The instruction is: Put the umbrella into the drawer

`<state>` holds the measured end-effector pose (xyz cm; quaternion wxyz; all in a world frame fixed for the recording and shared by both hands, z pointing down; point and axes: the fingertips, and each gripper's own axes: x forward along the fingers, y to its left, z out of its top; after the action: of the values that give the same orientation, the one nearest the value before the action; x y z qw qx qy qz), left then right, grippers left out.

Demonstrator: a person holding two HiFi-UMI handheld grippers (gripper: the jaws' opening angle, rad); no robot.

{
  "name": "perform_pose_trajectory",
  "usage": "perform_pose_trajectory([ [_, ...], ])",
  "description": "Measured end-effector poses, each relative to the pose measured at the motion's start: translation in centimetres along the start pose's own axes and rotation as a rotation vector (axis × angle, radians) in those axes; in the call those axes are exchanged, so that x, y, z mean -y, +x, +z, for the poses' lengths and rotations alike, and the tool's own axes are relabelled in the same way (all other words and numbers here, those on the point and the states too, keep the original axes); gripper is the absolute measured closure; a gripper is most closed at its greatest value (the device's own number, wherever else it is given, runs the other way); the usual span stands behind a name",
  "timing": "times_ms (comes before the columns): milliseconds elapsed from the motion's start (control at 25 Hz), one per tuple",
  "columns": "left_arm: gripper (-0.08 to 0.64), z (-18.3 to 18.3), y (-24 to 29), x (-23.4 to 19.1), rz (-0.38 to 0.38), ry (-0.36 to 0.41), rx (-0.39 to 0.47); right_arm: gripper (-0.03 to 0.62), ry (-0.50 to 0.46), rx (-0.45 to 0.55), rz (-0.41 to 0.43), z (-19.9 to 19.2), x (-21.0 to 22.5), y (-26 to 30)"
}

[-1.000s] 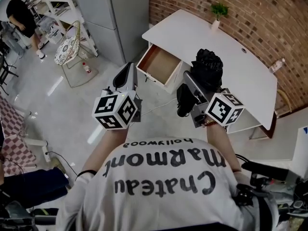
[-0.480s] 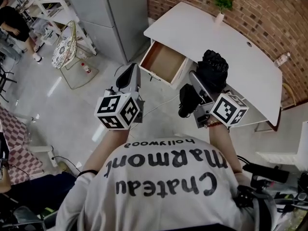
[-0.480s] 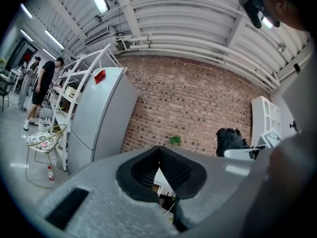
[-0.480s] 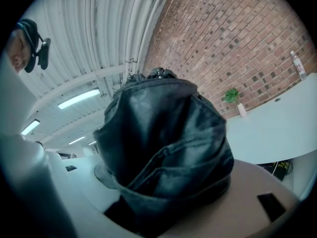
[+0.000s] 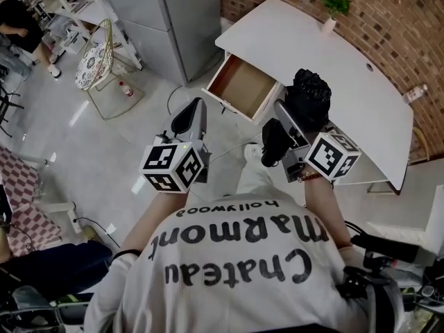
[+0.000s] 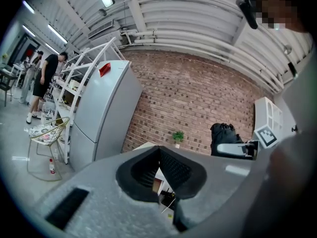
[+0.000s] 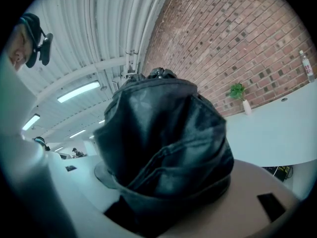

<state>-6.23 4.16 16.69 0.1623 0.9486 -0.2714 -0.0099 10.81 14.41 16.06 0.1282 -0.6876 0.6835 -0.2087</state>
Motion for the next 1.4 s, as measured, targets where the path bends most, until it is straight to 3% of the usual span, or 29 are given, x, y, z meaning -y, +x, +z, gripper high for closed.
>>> perform_pose_trajectory([
  [440, 0.545, 1.9, 6.0, -4.8, 0.071, 0.015, 0.012, 0.299, -0.027, -0.034, 0.087, 2.0, 2.1, 9.6],
  [760, 0.545, 1.8, 13.5, -8.9, 0.104, -0.031, -0.001, 0.299, -0.035, -0.103, 0.178, 3.0, 4.3, 18.2],
  [920, 0.545, 0.5, 16.8, -11.3, 0.148, -0.052, -0.018, 0.299, -0.060, -0.157, 0.213, 2.0, 6.6, 22.5],
  [1200, 0.546, -0.8, 17.7, -14.6, 0.231, -0.108, -0.068, 0.299, -0.080, -0.239, 0.258, 0.6, 6.5, 26.5],
  [1400, 0.545, -2.4, 19.2, -15.6, 0.235, -0.112, -0.095, 0.299, -0.086, -0.308, 0.275, -1.4, 7.7, 29.0],
])
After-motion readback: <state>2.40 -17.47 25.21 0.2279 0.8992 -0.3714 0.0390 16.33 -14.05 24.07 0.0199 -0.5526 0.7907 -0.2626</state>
